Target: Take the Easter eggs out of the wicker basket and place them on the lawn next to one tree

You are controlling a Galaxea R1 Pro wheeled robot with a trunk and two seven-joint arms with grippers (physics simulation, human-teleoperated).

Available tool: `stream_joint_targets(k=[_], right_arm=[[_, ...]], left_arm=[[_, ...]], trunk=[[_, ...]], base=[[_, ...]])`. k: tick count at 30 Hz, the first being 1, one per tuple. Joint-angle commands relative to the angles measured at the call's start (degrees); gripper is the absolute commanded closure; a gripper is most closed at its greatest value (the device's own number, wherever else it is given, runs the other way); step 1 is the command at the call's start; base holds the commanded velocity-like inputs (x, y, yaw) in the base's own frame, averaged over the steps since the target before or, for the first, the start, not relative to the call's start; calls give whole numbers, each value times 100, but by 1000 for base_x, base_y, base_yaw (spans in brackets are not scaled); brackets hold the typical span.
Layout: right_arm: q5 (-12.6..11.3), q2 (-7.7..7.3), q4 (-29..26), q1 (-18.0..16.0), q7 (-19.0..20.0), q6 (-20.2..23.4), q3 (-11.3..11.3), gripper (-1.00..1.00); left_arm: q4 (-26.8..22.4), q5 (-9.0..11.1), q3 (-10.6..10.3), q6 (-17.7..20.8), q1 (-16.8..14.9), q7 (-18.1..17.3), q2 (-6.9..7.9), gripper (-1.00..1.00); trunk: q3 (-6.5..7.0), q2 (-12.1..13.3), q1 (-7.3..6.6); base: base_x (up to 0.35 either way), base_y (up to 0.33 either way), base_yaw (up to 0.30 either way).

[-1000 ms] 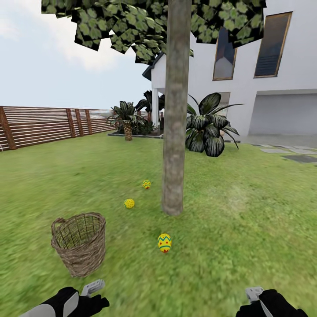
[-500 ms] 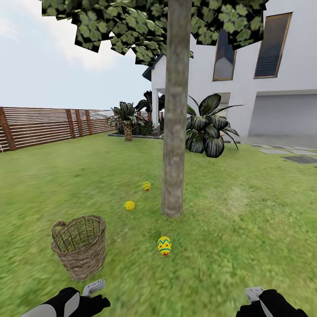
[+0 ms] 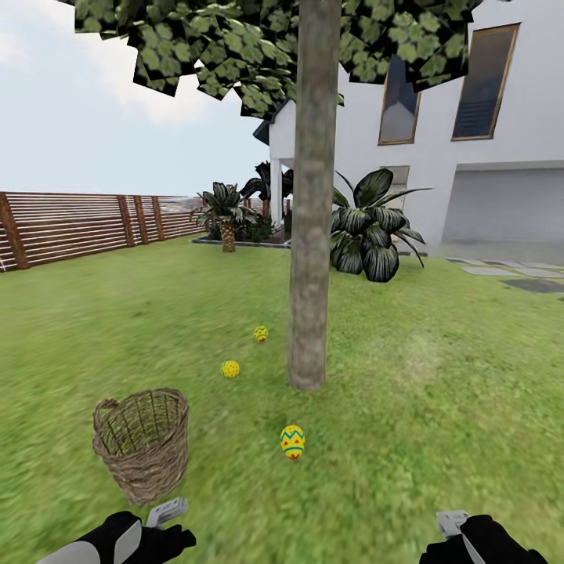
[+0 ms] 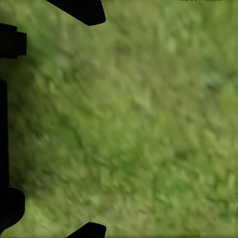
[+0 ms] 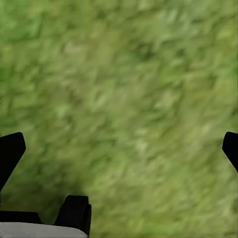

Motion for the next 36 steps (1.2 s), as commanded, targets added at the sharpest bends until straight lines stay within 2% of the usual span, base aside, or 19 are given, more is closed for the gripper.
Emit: stream_joint_targets(k=[1,16,23,36], right_arm=[[56,-2,-11,-1,39,21,15,-100],[60,24,-16,-1,39,28,32,-100],[49,-21,-12,-1,44,29,34,-100],[66,41,-11,-1,39,29,70,-100]], left_arm=[[-10,-62,48,33,-1,-26,2,-100],[115,-63,40,33,-1,-26,-27,-100],[234,-50,47,26,2,-18,-7,-100],[325,-47,49,24,8,-18,-22,-100]], trunk=[[12,38,-23],[281,640,-353],[407,921,-506],[640,1442,-792]], base=[[0,0,0],[0,0,0],[0,0,0],[0,0,0]])
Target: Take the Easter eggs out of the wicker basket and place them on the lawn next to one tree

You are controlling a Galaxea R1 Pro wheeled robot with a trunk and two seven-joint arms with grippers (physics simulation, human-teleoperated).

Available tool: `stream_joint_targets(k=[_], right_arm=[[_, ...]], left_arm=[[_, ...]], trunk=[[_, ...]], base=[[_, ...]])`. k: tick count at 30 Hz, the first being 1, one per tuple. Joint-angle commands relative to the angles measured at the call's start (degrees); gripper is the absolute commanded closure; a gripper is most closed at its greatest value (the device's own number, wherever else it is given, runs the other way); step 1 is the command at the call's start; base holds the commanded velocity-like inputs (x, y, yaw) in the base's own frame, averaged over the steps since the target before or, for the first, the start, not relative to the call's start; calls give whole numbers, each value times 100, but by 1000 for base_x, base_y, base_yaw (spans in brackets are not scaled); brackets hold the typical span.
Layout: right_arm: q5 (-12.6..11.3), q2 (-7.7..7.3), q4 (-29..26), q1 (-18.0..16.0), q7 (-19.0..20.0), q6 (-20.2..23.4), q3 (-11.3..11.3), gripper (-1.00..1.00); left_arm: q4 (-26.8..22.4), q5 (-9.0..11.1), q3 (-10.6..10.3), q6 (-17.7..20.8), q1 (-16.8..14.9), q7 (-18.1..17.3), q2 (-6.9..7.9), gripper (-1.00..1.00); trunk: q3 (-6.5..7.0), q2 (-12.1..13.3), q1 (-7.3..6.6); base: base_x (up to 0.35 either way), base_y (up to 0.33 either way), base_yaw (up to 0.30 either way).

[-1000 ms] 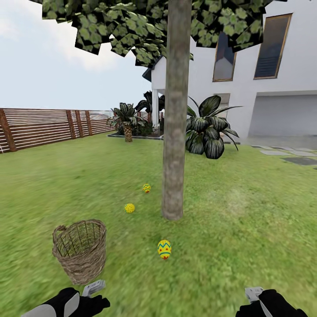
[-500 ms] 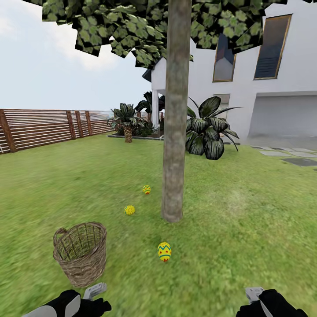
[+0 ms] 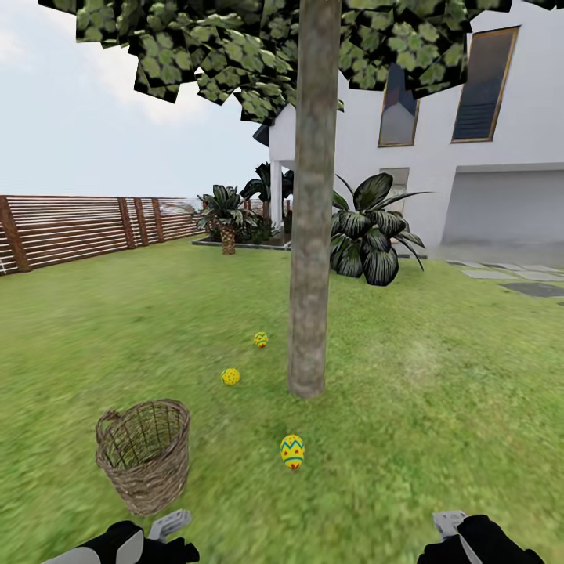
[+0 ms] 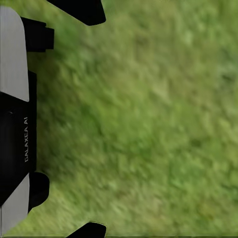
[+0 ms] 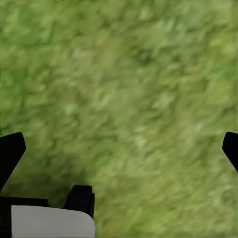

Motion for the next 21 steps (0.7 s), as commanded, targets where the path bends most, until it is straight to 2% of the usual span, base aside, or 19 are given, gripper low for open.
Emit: stream_joint_targets(k=[1,10,21], right_arm=[[52,-13,-11,-2,39,20,19,-100],[40,-64,-11,-3,45,20,9,-100],[56,-45,-11,-2,46,13,22,-100]], left_arm=[[6,-60,46,13,-5,-20,-9,-100],[52,-64,46,-283,-5,-20,-23,-100],[151,-68,46,-305,-5,-20,-5,-100]], trunk=[[12,38,-23],[173,399,-221],[371,840,-462]], base=[[0,0,0],[0,0,0],[0,0,0]])
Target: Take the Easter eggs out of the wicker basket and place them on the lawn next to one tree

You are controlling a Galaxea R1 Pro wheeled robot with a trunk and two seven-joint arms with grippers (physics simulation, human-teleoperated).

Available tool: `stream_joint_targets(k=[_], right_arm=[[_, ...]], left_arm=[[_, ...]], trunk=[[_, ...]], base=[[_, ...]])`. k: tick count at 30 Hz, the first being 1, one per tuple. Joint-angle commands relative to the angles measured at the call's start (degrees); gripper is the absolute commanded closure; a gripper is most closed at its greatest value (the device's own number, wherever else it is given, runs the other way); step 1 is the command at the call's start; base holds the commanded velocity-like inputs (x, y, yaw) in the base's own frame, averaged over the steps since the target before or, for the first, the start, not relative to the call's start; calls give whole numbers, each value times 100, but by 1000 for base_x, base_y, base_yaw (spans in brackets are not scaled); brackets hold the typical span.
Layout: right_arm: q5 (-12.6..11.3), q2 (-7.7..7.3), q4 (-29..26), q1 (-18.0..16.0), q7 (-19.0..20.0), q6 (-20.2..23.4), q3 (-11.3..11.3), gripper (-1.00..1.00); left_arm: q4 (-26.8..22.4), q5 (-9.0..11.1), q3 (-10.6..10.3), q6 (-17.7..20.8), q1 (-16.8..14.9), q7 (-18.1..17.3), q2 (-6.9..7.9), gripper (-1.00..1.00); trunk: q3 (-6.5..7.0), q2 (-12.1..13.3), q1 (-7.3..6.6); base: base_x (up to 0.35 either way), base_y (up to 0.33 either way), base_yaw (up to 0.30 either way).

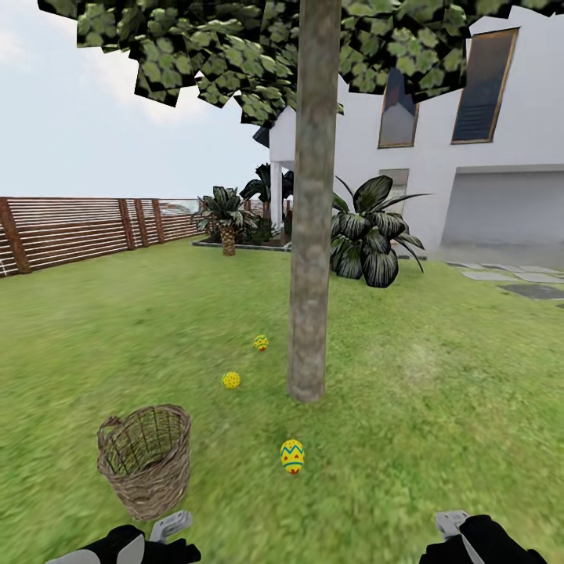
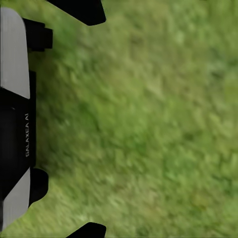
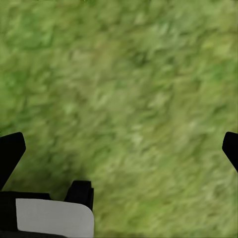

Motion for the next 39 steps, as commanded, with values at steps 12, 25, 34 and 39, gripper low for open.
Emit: stream_joint_targets(k=[12,25,34,39], right_arm=[[54,3,102,-2,50,12,28,-100],[56,-25,567,-2,40,-275,32,-100],[47,-80,1962,-2,-69,-1640,30,-100],[48,-44,2047,-2,-73,-1736,33,-100]], left_arm=[[79,-59,56,1,24,-16,45,-100],[79,-57,49,1,219,-16,57,-100],[79,-44,51,-5,467,-20,53,-100],[71,-40,52,-7,582,-24,48,-100]], trunk=[[209,479,-264],[442,1000,-550],[604,1361,-747],[694,1562,-857]], base=[[0,0,0],[0,0,0],[0,0,0],[0,0,0]])
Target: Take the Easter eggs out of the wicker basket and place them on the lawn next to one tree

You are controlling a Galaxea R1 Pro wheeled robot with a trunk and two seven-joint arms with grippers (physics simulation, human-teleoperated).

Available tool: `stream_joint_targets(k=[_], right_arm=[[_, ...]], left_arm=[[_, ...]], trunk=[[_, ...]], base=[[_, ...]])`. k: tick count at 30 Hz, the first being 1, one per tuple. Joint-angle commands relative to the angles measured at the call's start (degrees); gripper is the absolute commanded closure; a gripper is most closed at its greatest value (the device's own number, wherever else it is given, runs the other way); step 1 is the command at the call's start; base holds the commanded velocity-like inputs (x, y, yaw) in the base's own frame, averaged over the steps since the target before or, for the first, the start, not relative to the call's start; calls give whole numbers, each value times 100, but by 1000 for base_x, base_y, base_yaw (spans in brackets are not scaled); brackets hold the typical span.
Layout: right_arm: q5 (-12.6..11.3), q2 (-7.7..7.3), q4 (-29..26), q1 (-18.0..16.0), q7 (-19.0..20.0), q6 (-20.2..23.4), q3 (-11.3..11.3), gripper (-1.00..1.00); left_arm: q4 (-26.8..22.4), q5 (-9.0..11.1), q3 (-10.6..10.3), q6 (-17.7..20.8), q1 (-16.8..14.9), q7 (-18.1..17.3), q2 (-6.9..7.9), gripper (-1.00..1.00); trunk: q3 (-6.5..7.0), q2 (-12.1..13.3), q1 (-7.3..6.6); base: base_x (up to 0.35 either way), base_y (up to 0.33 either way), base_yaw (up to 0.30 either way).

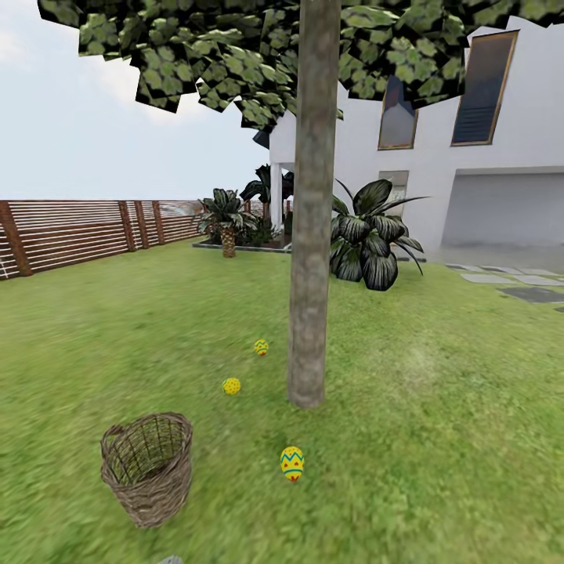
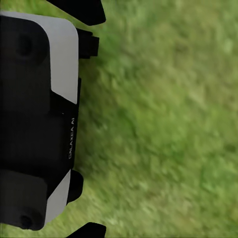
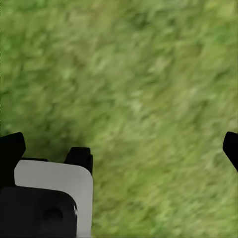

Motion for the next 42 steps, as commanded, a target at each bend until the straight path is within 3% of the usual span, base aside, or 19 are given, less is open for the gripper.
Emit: stream_joint_targets(k=[1,17,20,25,26,27,31,42], right_arm=[[53,0,-4,-3,28,16,18,-100],[56,-42,94,-3,10,-6,18,-100],[56,-33,185,-3,-5,-18,18,-100],[64,4,434,-3,-189,-258,22,-100],[67,38,494,-3,-235,-289,24,-100],[69,87,548,-3,-295,-308,25,-100],[70,165,585,-3,-465,-319,20,-100],[70,239,605,-1,-535,-321,24,-100]], left_arm=[[5,-51,51,8,0,-19,3,-100],[40,-25,48,26,34,-48,55,-100],[58,-25,47,21,143,-46,42,-100],[57,-25,48,2,615,-29,77,-100],[52,-14,48,-40,750,-27,142,-100],[57,0,52,-376,840,-26,204,-100],[67,30,54,-906,995,-12,238,-100],[69,37,54,-1024,1065,-10,215,-100]], trunk=[[11,37,-22],[298,678,-374],[352,799,-440],[442,999,-549],[460,1039,-571],[478,1079,-593],[550,1240,-681],[747,1681,-923]], base=[[0,0,0],[0,0,0],[0,0,0],[0,0,0],[0,0,0],[0,0,0],[0,0,0],[0,0,0]])
